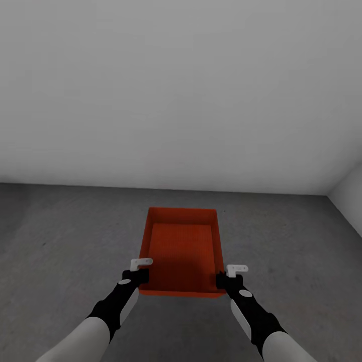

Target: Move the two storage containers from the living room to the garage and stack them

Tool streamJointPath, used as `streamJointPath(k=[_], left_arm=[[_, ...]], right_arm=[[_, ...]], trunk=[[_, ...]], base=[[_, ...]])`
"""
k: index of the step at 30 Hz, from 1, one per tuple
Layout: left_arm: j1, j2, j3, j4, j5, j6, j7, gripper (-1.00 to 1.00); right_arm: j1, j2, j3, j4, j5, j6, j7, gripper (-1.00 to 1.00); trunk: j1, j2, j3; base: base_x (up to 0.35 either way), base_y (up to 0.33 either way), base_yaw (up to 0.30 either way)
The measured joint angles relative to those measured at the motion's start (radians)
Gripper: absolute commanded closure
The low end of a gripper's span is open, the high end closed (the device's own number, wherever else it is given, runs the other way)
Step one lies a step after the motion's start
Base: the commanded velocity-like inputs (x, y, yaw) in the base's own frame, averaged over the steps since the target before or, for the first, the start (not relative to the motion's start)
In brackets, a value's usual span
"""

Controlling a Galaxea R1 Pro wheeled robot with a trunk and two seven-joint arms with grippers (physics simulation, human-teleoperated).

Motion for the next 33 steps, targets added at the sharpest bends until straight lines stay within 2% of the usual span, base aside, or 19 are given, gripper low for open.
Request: streamJointPath(k=[22, 33], left_arm=[[0.000, 0.000, 0.000, 0.000, 0.000, 0.000, 0.000, 1.00], [0.000, 0.000, 0.000, 0.000, 0.000, 0.000, 0.000, 1.00]], right_arm=[[0.000, 0.000, 0.004, 0.000, -0.007, 0.000, -0.004, 1.00], [0.000, 0.001, 0.003, 0.000, -0.003, 0.000, -0.003, 1.00]], trunk=[[0.084, -0.154, -0.069], [0.127, -0.231, -0.116]], base=[[0.000, 0.000, 0.000], [0.000, 0.000, 0.000]])
